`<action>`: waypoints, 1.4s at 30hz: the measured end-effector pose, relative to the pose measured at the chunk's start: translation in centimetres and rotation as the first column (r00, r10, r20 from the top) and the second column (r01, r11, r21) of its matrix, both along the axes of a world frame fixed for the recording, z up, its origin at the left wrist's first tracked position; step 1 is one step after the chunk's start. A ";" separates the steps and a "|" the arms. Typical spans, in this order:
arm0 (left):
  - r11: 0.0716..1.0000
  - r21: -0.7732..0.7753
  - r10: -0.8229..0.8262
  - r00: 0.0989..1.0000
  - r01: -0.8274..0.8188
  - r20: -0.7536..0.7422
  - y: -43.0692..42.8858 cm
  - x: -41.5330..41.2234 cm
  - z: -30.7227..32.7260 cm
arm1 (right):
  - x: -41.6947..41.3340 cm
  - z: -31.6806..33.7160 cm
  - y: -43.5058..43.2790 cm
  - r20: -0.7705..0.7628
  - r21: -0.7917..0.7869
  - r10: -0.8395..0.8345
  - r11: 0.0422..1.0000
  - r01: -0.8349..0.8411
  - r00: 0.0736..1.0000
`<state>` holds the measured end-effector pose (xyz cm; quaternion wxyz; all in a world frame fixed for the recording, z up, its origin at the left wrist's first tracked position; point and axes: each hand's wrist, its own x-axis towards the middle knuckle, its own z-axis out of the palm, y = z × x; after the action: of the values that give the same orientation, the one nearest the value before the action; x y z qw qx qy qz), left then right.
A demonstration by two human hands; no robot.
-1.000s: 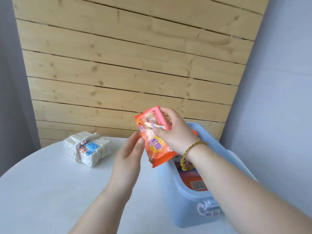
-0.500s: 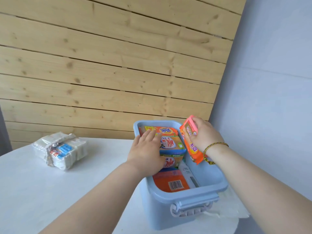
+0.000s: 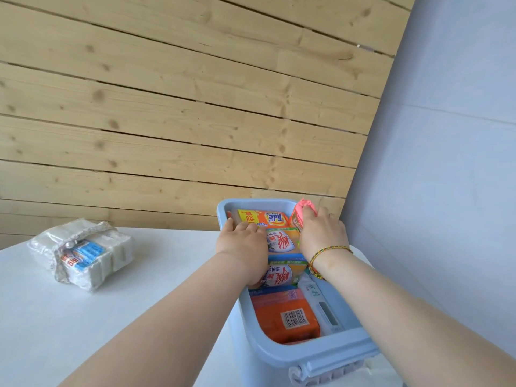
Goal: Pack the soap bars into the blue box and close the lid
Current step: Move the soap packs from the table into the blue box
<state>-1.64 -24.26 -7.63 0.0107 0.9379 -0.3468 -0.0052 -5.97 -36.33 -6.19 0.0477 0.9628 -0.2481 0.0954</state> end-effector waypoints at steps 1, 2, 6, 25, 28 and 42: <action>1.000 0.002 0.001 1.000 -0.001 0.008 0.0 0.1 0.0 | 0.0 -0.2 -0.1 -0.015 -0.024 -0.008 1.000 0.008 1.000; 1.000 0.001 0.000 1.000 0.000 0.013 -0.1 0.1 -0.1 | 0.1 -0.4 -0.3 -0.037 -0.049 -0.018 0.999 0.016 0.999; 1.000 -0.008 -0.006 1.000 0.006 0.026 0.0 0.1 -0.2 | 0.3 -0.8 -1.2 -0.205 -0.035 -0.012 0.999 0.005 0.979; 0.976 -0.217 -0.011 1.000 0.014 0.014 0.4 0.1 -0.2 | 0.6 0.6 -2.5 -0.039 0.192 0.087 0.978 -0.078 0.995; 0.852 -0.521 -0.032 0.991 -0.041 -0.130 1.2 -0.3 0.0 | -0.1 2.1 -1.9 0.059 0.182 0.163 0.968 -0.172 0.985; 0.171 -0.824 0.262 0.832 -0.539 -0.490 17.3 2.2 -4.9 | 5.7 2.2 14.9 0.154 0.443 0.451 0.764 -0.469 0.879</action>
<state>0.57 -6.92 -12.50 0.6006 0.7941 -0.0154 0.0916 -0.31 -21.47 -4.02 -0.2153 0.9745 -0.0210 0.0598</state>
